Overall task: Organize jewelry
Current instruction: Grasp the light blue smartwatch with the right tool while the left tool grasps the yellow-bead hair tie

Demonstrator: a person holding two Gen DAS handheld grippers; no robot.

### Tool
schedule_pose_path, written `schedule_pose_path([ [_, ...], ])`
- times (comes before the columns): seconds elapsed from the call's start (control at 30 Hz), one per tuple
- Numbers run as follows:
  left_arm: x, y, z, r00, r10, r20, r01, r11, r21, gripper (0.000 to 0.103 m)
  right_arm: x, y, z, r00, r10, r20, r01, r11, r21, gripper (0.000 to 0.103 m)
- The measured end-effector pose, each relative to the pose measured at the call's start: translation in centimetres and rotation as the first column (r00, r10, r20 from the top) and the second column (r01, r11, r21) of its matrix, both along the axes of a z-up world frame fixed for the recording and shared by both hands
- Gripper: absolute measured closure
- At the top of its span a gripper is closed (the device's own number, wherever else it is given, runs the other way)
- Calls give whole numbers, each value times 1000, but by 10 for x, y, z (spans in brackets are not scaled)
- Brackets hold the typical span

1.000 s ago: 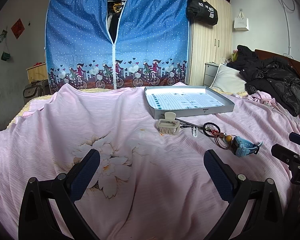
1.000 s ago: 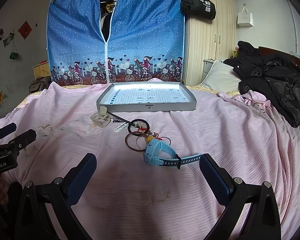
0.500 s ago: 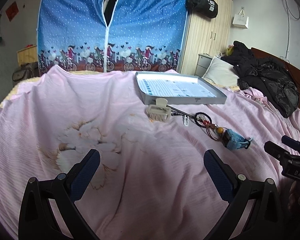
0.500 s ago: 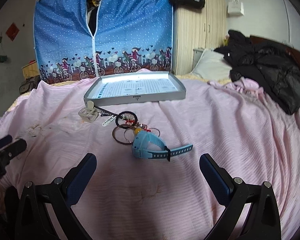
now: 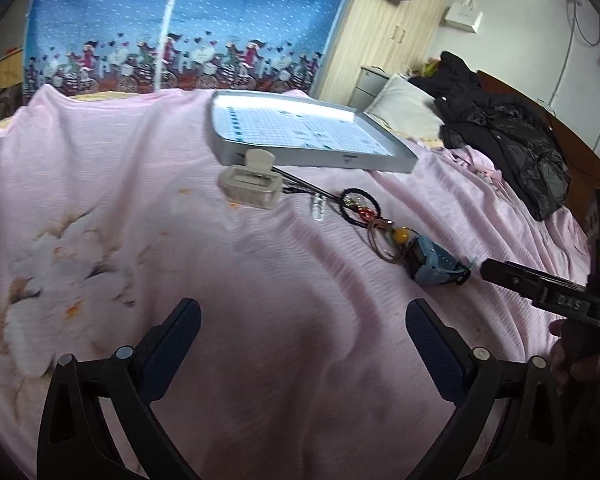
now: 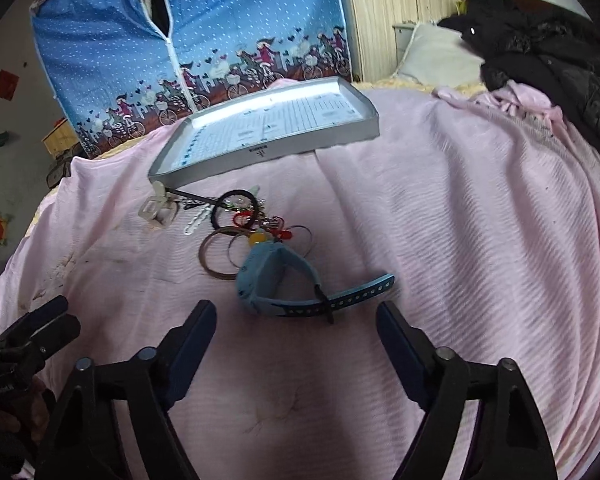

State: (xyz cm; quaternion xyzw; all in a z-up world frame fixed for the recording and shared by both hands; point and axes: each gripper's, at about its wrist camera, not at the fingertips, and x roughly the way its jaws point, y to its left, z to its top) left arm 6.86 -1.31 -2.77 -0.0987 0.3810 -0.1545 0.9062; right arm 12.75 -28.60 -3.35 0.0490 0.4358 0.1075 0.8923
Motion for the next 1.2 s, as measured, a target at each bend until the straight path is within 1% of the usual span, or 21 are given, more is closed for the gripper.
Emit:
schedule_pose_path([
  [0.03, 7, -4, -2, 1000, -18, -11, 18, 1000, -13, 15, 5, -3, -3, 1000, -6, -14, 6, 1000, -1, 36],
  [0.1, 20, -10, -5, 998, -48, -35, 46, 998, -40, 28, 19, -9, -9, 999, -15, -48, 15, 1000, 4, 51],
  [0.13, 27, -13, -6, 997, -63, -47, 61, 997, -54, 31, 24, -11, -12, 998, -13, -60, 14, 1000, 13, 54],
  [0.17, 33, -17, -7, 996, -76, -54, 72, 995, -66, 36, 30, -13, -14, 997, -6, -72, 8, 1000, 19, 56],
  [0.2, 39, -21, -8, 994, -95, -60, 90, 992, -83, 44, 34, -15, -17, 997, -1, -79, 3, 1000, 29, 56],
  [0.27, 49, -29, -9, 987, -147, -70, 137, 981, -135, 55, 41, -19, -19, 997, 21, -79, -17, 998, 58, 57],
  [0.37, 64, -43, -12, 981, -174, -85, 157, 972, -175, 56, 50, -26, -20, 996, 55, -75, -48, 995, 90, 61],
  [0.4, 68, -47, -14, 980, -177, -90, 159, 971, -179, 58, 52, -28, -20, 995, 65, -73, -57, 993, 103, 64],
  [0.47, 78, -53, -16, 978, -175, -110, 154, 972, -179, 64, 54, -31, -21, 994, 82, -68, -74, 990, 117, 66],
  [0.6, 95, -59, -23, 975, -156, -161, 133, 980, -146, 68, 56, -32, -25, 991, 115, -63, -106, 985, 138, 70],
  [0.67, 101, -60, -28, 974, -147, -174, 125, 983, -131, 70, 57, -25, -24, 990, 131, -41, -127, 988, 89, 70],
  [0.73, 106, -60, -34, 974, -132, -183, 110, 986, -128, 70, 56, -17, -23, 989, 148, -11, -148, 989, 20, 70],
  [0.83, 109, -60, -39, 979, -103, -177, 81, 989, -127, 70, 59, -11, -28, 984, 175, -20, -175, 985, -2, 70],
  [0.93, 107, -61, -40, 981, -96, -167, 76, 990, -120, 70, 61, -9, -34, 980, 192, -61, -192, 981, -6, 71],
  [0.97, 106, -61, -40, 982, -96, -164, 77, 990, -117, 73, 60, -8, -35, 978, 196, -69, -197, 980, -5, 73],
  [1.0, 105, -60, -41, 982, -96, -165, 78, 991, -112, 80, 60, -8, -35, 977, 201, -75, -202, 979, -1, 76],
  [1.03, 105, -63, -41, 981, -95, -168, 77, 991, -107, 84, 60, -7, -35, 976, 203, -78, -203, 979, 2, 78],
  [1.1, 104, -63, -41, 980, -97, -174, 78, 991, -109, 93, 60, -8, -37, 975, 202, -88, -202, 979, 7, 90],
  [1.2, 101, -63, -40, 978, -113, -175, 90, 987, -135, 101, 59, -8, -40, 971, 210, -111, -209, 978, 19, 94],
])
